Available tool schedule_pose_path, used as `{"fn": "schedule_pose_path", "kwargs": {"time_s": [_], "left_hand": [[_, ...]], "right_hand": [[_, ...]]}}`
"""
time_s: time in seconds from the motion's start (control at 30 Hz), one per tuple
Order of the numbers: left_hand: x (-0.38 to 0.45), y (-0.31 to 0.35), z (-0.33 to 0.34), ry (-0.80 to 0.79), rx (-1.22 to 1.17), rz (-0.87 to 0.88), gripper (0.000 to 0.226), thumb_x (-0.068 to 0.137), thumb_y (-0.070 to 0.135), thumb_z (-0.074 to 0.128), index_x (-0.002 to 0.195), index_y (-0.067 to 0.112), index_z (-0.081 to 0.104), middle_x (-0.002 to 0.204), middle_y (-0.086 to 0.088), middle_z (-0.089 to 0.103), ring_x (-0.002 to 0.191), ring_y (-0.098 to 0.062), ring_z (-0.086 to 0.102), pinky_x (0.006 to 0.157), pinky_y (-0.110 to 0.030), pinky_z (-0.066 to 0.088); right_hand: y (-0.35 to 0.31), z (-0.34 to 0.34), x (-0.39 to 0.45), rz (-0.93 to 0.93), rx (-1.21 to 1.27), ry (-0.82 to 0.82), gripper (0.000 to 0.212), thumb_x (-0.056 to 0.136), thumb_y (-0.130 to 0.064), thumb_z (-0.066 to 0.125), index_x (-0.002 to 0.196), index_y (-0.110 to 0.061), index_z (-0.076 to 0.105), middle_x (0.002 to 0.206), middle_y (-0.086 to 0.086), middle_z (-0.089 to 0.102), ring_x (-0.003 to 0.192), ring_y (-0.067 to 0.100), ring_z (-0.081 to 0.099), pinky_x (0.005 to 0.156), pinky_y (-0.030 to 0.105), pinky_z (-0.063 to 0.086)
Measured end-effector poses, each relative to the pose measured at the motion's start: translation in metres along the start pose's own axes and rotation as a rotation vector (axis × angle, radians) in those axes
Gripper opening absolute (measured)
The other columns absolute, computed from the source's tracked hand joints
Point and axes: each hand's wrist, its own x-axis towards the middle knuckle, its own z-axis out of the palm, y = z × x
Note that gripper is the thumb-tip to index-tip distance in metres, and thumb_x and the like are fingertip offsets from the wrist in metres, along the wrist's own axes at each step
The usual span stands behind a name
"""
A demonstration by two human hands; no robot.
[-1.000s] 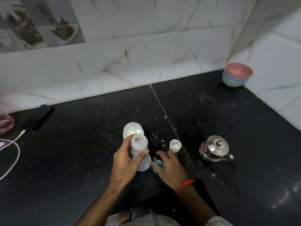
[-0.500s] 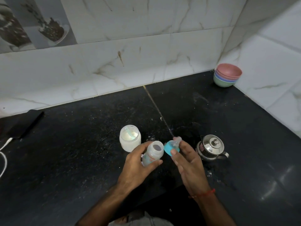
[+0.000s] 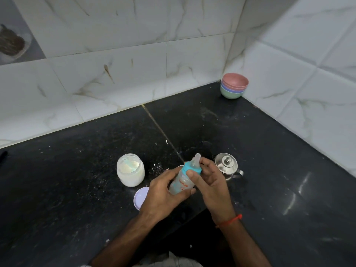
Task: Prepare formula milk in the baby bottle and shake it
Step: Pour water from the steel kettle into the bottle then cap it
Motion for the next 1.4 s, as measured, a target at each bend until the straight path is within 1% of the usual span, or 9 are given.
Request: {"fn": "schedule_pose_path", "kwargs": {"time_s": [0.2,0.47,0.63,0.73,0.9,1.0,1.1,1.23,1.4], "left_hand": [[0.003,0.003,0.003,-0.013,-0.022,-0.001,0.062,0.071,0.052,0.087,0.13,0.043,0.067,0.119,0.011,0.075,0.112,-0.012,0.071,0.095,-0.042,0.06],[0.0,0.012,-0.003,-0.027,0.045,0.026,0.059,0.072,0.06,0.08,0.127,0.057,0.06,0.116,0.015,0.072,0.11,-0.009,0.069,0.092,-0.039,0.06],[-0.001,0.015,-0.002,-0.053,0.072,0.032,0.064,0.071,0.062,0.079,0.132,0.047,0.063,0.116,0.015,0.071,0.109,-0.008,0.068,0.09,-0.038,0.06],[-0.001,0.018,0.003,-0.023,0.069,0.039,0.06,0.07,0.061,0.079,0.127,0.055,0.062,0.115,0.017,0.071,0.109,-0.006,0.068,0.09,-0.033,0.06],[0.003,0.019,0.009,0.053,0.065,0.028,0.062,0.071,0.06,0.081,0.129,0.048,0.065,0.117,0.016,0.073,0.112,-0.003,0.067,0.095,-0.028,0.057],[0.006,0.022,0.013,0.07,0.055,0.037,0.06,0.07,0.058,0.083,0.126,0.055,0.06,0.118,0.016,0.073,0.113,-0.001,0.067,0.096,-0.022,0.055],[0.004,0.025,0.021,0.073,0.027,0.021,0.061,0.072,0.056,0.084,0.127,0.054,0.061,0.119,0.015,0.073,0.114,-0.004,0.068,0.097,-0.028,0.058],[0.006,0.031,0.03,0.077,0.067,0.034,0.058,0.073,0.057,0.083,0.126,0.057,0.06,0.117,0.019,0.072,0.113,-0.006,0.068,0.094,-0.03,0.058],[0.005,0.034,0.039,0.035,0.138,0.068,0.061,0.078,0.055,0.083,0.134,0.052,0.059,0.114,0.016,0.07,0.109,-0.012,0.067,0.09,-0.037,0.059]], "right_hand": [[-0.005,-0.015,-0.011,-0.016,-0.013,-0.059,0.041,0.096,0.002,0.06,0.136,-0.005,0.059,0.131,0.001,0.072,0.123,0.018,0.068,0.095,0.03,0.058],[-0.007,-0.017,-0.002,-0.028,-0.092,-0.009,0.037,0.082,-0.008,0.076,0.118,-0.012,0.067,0.117,0.001,0.076,0.111,0.019,0.073,0.084,0.029,0.061],[-0.008,-0.019,0.0,-0.037,-0.114,-0.041,0.041,0.077,-0.01,0.082,0.11,-0.008,0.059,0.108,0.0,0.074,0.106,0.021,0.073,0.079,0.029,0.061],[-0.008,-0.019,0.003,-0.013,-0.127,-0.046,0.041,0.079,-0.005,0.083,0.11,-0.011,0.056,0.108,0.0,0.072,0.108,0.021,0.071,0.075,0.027,0.06],[-0.011,-0.03,0.001,-0.004,0.062,-0.192,0.046,0.095,-0.012,0.062,0.139,-0.014,0.049,0.141,0.004,0.064,0.128,0.028,0.063,0.098,0.044,0.056],[-0.011,-0.037,0.002,0.002,0.132,-0.114,0.045,0.094,-0.021,0.065,0.137,-0.019,0.052,0.133,0.007,0.067,0.129,0.035,0.061,0.105,0.057,0.051],[-0.014,-0.041,0.003,-0.008,0.186,-0.015,0.052,0.082,-0.042,0.081,0.125,-0.024,0.057,0.117,0.01,0.06,0.114,0.032,0.062,0.103,0.065,0.051],[-0.021,-0.051,0.008,-0.013,0.112,-0.156,0.057,0.093,-0.014,0.063,0.147,-0.023,0.045,0.14,0.007,0.063,0.125,0.03,0.064,0.1,0.053,0.055],[-0.029,-0.056,0.018,0.001,0.024,-0.171,0.052,0.086,-0.009,0.079,0.132,-0.019,0.057,0.101,0.001,0.069,0.094,0.017,0.069,0.08,0.038,0.061]]}}
